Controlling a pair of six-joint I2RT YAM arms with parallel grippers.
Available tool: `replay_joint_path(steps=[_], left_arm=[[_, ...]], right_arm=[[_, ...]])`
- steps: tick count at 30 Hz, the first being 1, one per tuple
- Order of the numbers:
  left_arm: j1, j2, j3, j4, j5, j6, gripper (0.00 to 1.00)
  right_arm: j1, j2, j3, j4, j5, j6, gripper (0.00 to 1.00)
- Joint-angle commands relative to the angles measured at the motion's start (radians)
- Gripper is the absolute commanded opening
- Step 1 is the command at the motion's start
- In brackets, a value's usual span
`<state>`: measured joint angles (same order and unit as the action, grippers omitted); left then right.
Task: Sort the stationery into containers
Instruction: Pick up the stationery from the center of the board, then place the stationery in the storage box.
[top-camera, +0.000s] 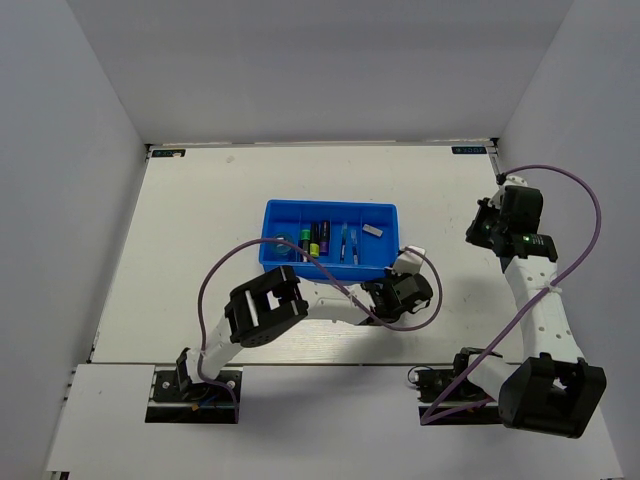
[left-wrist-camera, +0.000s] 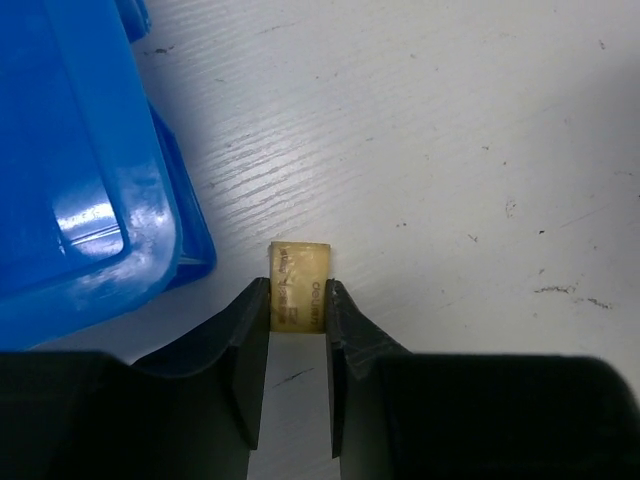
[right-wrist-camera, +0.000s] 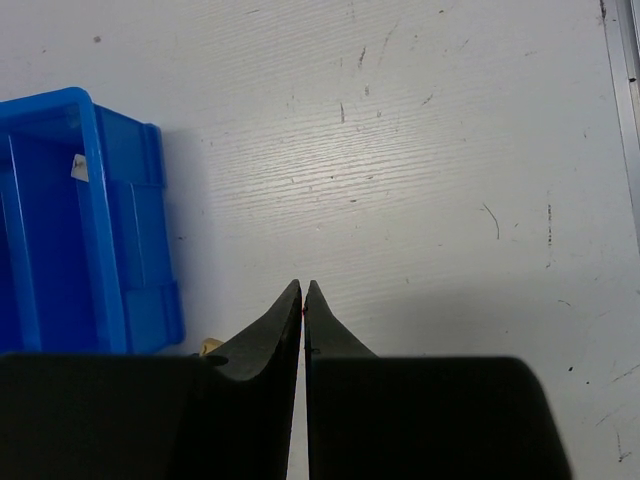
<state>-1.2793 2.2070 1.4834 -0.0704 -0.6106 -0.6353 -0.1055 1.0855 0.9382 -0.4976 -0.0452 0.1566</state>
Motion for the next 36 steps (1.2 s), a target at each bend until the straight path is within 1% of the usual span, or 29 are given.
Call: replay_joint_path(steps=[1, 3, 4, 6, 7, 9, 10, 11, 13, 14, 17, 18, 20, 24, 26, 28, 29, 30, 31, 32, 33, 35, 36], left_arm=[[-0.006, 0.020, 0.003, -0.035, 0.031, -0.021, 0.21], [-0.014, 0.011, -0.003, -0.042, 0.029, -0.018, 0.17], [-0.018, 0.010, -0.006, -0.046, 0.032, -0.006, 0.13], [-0.031, -0.006, -0.012, -0.052, 0.035, 0.003, 0.10], [-0.038, -0.018, -0.026, -0.051, 0.043, 0.020, 0.06], [-0.049, -0.069, -0.046, -0.048, 0.048, 0.061, 0.06], [-0.072, -0.085, -0.061, -0.046, 0.055, 0.072, 0.05], [-0.077, -0.143, -0.069, -0.048, 0.063, 0.098, 0.05], [-0.091, -0.183, -0.092, -0.052, 0.066, 0.123, 0.05], [-0.094, -0.246, -0.098, -0.060, 0.066, 0.155, 0.05], [-0.088, -0.344, -0.121, -0.066, 0.032, 0.198, 0.04], [-0.077, -0.378, -0.126, -0.066, 0.029, 0.207, 0.04], [-0.057, -0.421, -0.152, -0.065, 0.014, 0.224, 0.04], [0.017, -0.493, -0.184, -0.049, 0.015, 0.240, 0.04], [0.055, -0.497, -0.166, -0.080, 0.021, 0.243, 0.04], [0.096, -0.480, -0.127, -0.109, 0.058, 0.246, 0.04], [0.121, -0.462, -0.086, -0.124, 0.063, 0.244, 0.04], [0.161, -0.439, -0.069, -0.134, 0.098, 0.246, 0.05], [0.169, -0.414, -0.055, -0.149, 0.101, 0.249, 0.05], [0.199, -0.399, -0.023, -0.160, 0.112, 0.244, 0.05], [0.208, -0.356, 0.009, -0.182, 0.139, 0.237, 0.07], [0.237, -0.323, 0.058, -0.201, 0.152, 0.224, 0.10], [0.244, -0.307, 0.093, -0.212, 0.169, 0.220, 0.14]], right_arm=[[-0.010, -0.021, 0.001, 0.019, -0.013, 0.012, 0.06], [-0.011, -0.019, 0.002, 0.019, -0.021, 0.017, 0.06], [-0.013, -0.019, 0.002, 0.018, -0.022, 0.020, 0.06], [-0.017, -0.022, 0.002, 0.017, -0.027, 0.020, 0.06], [-0.020, -0.024, 0.004, 0.014, -0.028, 0.021, 0.06], [-0.023, -0.027, 0.002, 0.014, -0.033, 0.018, 0.06], [-0.025, -0.030, 0.001, 0.014, -0.033, 0.015, 0.06], [-0.026, -0.029, 0.001, 0.017, -0.035, 0.017, 0.06], [-0.029, -0.032, -0.001, 0.021, -0.035, 0.006, 0.06], [-0.030, -0.033, -0.001, 0.019, -0.035, 0.004, 0.06], [-0.029, -0.029, -0.001, 0.018, -0.036, -0.009, 0.06], [-0.031, -0.033, -0.004, 0.019, -0.066, -0.035, 0.06], [-0.033, -0.044, -0.012, 0.016, -0.123, -0.074, 0.00], [-0.030, -0.075, -0.038, 0.033, -0.209, -0.121, 0.00], [-0.031, -0.082, -0.049, 0.039, -0.232, -0.131, 0.00], [-0.031, -0.084, -0.052, 0.040, -0.245, -0.134, 0.00], [-0.030, -0.081, -0.053, 0.039, -0.246, -0.134, 0.00], [-0.030, -0.079, -0.052, 0.036, -0.249, -0.131, 0.00], [-0.030, -0.078, -0.052, 0.036, -0.255, -0.135, 0.00], [-0.031, -0.078, -0.055, 0.036, -0.254, -0.135, 0.00], [-0.031, -0.079, -0.053, 0.036, -0.255, -0.137, 0.00], [-0.030, -0.078, -0.055, 0.036, -0.255, -0.137, 0.00], [-0.031, -0.076, -0.056, 0.037, -0.257, -0.137, 0.00]])
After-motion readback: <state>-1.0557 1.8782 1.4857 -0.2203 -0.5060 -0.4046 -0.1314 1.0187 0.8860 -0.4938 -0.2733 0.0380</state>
